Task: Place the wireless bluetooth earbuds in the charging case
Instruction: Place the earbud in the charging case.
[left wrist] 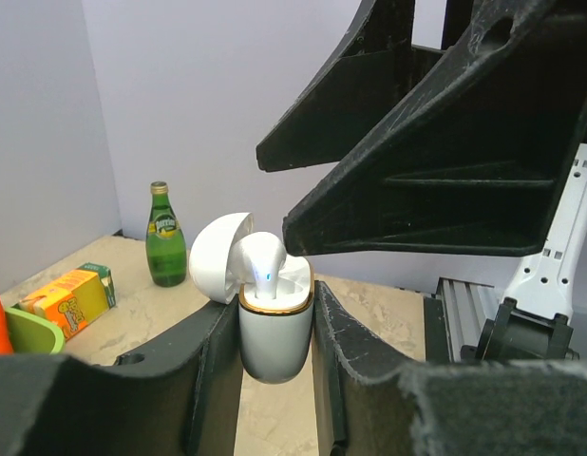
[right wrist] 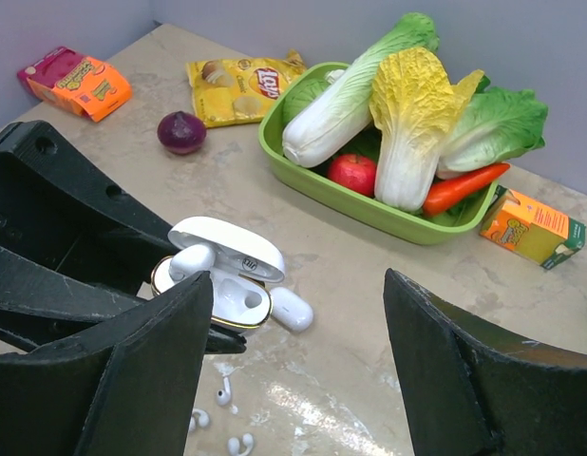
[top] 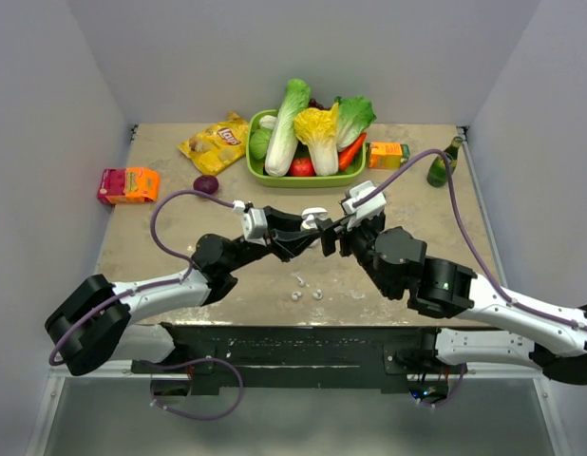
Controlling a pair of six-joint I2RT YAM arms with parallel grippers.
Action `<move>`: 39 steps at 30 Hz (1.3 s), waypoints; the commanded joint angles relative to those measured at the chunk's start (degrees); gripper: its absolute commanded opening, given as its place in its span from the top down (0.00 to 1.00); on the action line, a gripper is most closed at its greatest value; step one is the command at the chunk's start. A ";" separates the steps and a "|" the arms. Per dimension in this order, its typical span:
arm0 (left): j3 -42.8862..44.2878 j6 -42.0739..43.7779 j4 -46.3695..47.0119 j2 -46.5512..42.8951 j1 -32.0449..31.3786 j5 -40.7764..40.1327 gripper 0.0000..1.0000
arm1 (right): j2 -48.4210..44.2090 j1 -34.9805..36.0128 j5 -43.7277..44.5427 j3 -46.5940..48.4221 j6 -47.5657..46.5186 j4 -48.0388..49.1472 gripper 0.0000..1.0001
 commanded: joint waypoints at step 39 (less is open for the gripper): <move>-5.98 3.55 20.33 -1.71 0.44 3.60 1.00 | 0.12 -0.32 -5.93 -0.89 3.18 1.50 0.27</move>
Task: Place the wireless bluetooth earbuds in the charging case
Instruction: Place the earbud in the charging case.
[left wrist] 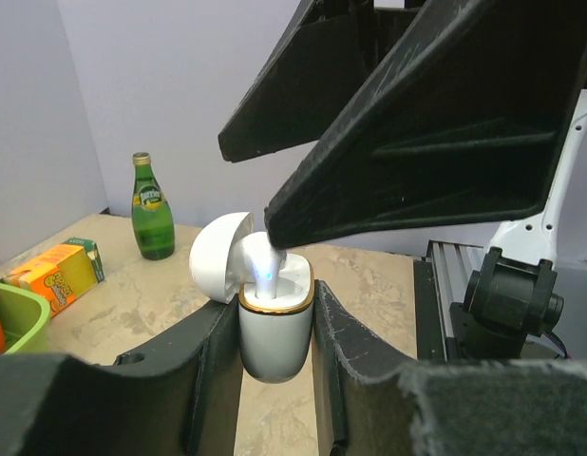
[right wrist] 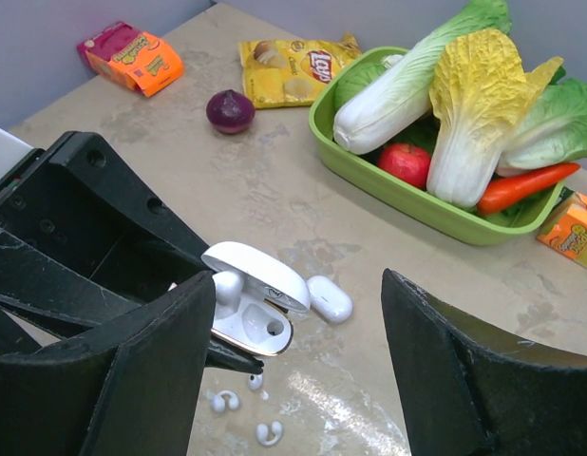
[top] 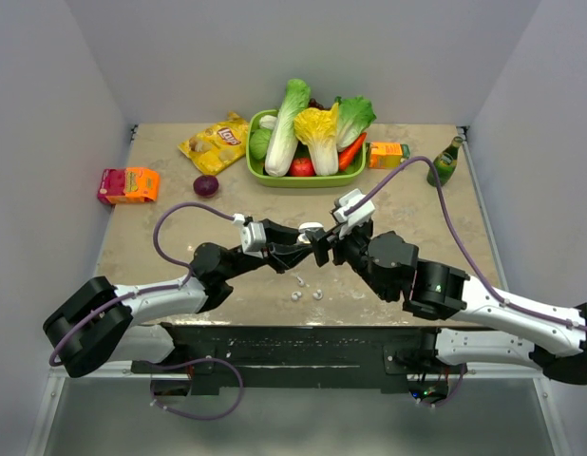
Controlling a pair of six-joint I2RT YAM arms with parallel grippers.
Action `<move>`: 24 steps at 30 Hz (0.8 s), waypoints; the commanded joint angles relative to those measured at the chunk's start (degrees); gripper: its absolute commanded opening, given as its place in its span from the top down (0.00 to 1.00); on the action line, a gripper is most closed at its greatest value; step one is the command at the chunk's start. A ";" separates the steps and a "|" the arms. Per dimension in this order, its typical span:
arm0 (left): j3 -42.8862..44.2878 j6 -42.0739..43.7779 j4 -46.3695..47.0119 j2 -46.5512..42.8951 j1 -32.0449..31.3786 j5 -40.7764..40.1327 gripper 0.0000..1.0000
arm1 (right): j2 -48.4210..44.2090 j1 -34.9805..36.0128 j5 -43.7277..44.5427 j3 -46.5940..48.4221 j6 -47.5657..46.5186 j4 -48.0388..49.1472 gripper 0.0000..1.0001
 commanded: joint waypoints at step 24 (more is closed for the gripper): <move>-0.72 1.54 18.48 -1.23 0.44 0.96 1.00 | -0.63 -0.21 4.36 4.30 1.85 -0.51 0.29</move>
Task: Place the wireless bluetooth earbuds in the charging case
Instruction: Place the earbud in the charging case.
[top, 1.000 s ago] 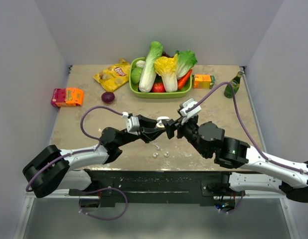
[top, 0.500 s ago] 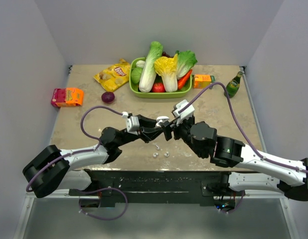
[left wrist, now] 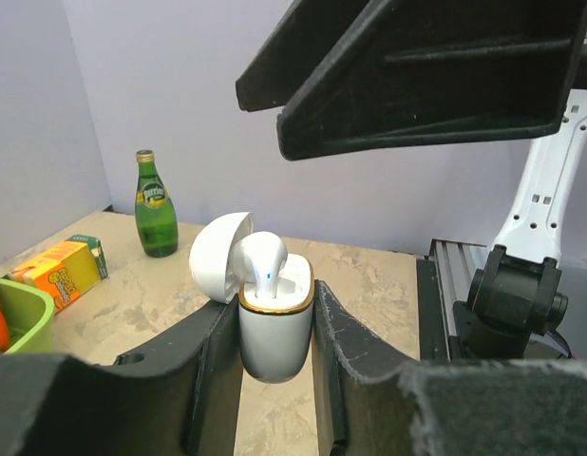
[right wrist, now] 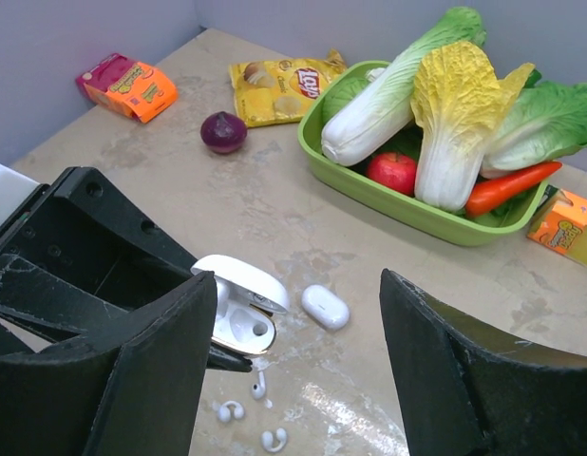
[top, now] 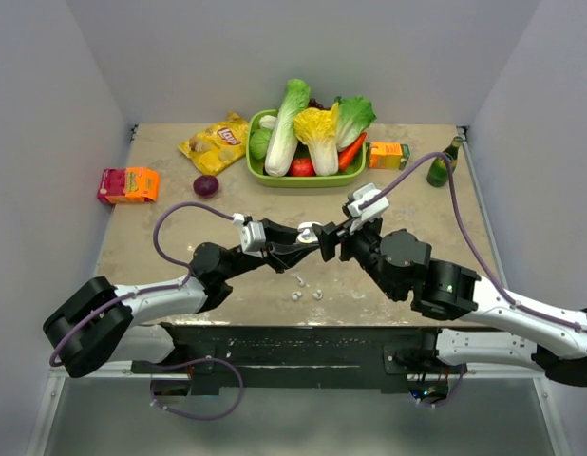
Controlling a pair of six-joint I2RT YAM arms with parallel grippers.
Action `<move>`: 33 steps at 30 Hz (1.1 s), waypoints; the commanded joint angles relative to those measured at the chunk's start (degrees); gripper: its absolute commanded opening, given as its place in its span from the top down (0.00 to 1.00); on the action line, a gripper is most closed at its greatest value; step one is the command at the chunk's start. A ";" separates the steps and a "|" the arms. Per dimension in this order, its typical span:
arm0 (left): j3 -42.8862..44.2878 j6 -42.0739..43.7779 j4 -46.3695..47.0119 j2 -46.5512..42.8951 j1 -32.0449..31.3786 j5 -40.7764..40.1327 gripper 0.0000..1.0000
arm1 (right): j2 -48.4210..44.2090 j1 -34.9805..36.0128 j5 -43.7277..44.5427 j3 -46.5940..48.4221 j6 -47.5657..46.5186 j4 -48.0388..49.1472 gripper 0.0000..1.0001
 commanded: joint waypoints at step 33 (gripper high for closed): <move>-0.39 1.96 18.22 -2.88 0.18 -0.18 1.00 | 2.46 -0.21 -1.01 1.78 2.30 -1.73 0.30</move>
